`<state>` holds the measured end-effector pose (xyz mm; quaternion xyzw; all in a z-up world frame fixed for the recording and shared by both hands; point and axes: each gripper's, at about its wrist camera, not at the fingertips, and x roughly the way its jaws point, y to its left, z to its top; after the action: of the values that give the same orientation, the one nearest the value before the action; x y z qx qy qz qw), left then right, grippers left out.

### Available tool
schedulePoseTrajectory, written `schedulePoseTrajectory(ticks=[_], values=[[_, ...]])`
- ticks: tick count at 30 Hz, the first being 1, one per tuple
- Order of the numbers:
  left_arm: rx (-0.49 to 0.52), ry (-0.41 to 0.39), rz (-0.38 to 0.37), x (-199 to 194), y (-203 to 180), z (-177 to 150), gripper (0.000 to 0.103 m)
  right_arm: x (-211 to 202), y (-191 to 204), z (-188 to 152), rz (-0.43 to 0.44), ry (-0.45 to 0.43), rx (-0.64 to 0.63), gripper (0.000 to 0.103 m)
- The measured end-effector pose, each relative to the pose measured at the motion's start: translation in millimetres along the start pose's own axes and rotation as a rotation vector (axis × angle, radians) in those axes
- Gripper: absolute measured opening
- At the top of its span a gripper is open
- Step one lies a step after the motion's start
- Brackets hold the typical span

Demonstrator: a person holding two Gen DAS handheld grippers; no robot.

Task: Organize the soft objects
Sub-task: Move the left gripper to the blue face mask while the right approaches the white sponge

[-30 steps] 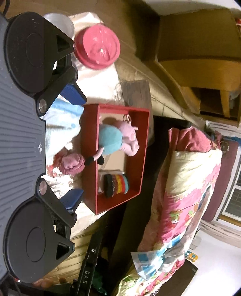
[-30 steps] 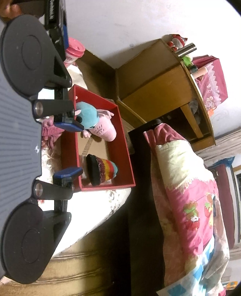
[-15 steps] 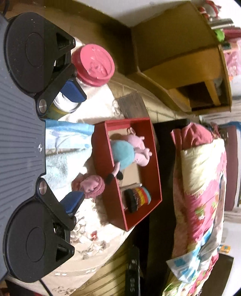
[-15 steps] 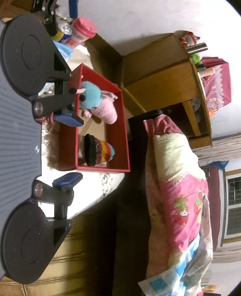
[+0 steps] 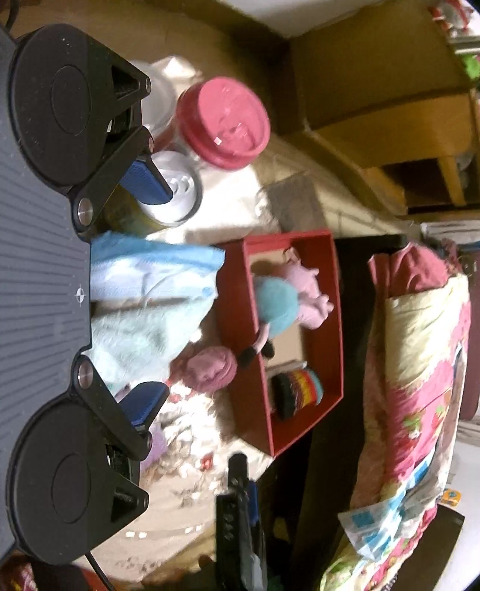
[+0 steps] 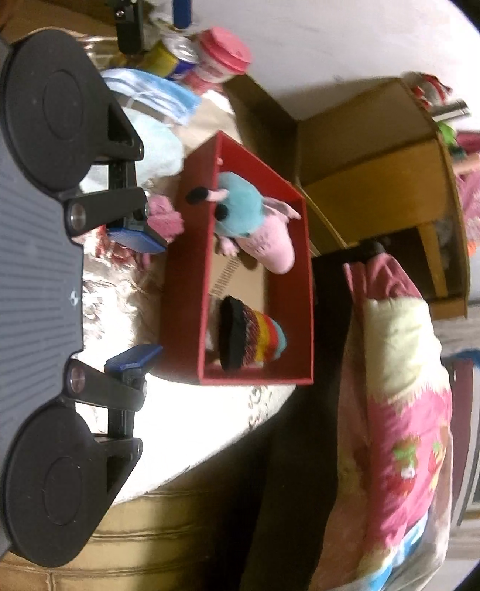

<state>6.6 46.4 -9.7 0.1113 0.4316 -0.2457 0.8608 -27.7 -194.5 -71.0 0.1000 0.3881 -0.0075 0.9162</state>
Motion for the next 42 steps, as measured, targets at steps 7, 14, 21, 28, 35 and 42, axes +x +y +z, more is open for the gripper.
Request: schedulePoseTrajectory(ticks=[7, 14, 21, 28, 35, 42], values=[[-0.130, 0.011, -0.037, 1, 15, 7, 0.098, 10, 28, -32, 0.072, 0.127, -0.171, 0.032], [-0.090, 0.082, -0.079, 8, -1, -7, 0.098, 16, 51, -59, 0.124, 0.209, -0.294, 0.036], [-0.117, 0.178, -0.024, 14, -15, -40, 0.097, 15, 59, -60, 0.109, 0.220, -0.345, 0.040], [-0.021, 0.213, 0.020, 16, -42, -57, 0.097, -6, 56, -63, 0.071, 0.190, -0.326, 0.042], [-0.035, 0.157, 0.055, 2, -48, -56, 0.098, -24, 52, -71, 0.046, 0.170, -0.260, 0.042], [-0.048, 0.240, 0.084, 12, -57, -75, 0.098, -26, 59, -81, 0.040, 0.182, -0.280, 0.045]])
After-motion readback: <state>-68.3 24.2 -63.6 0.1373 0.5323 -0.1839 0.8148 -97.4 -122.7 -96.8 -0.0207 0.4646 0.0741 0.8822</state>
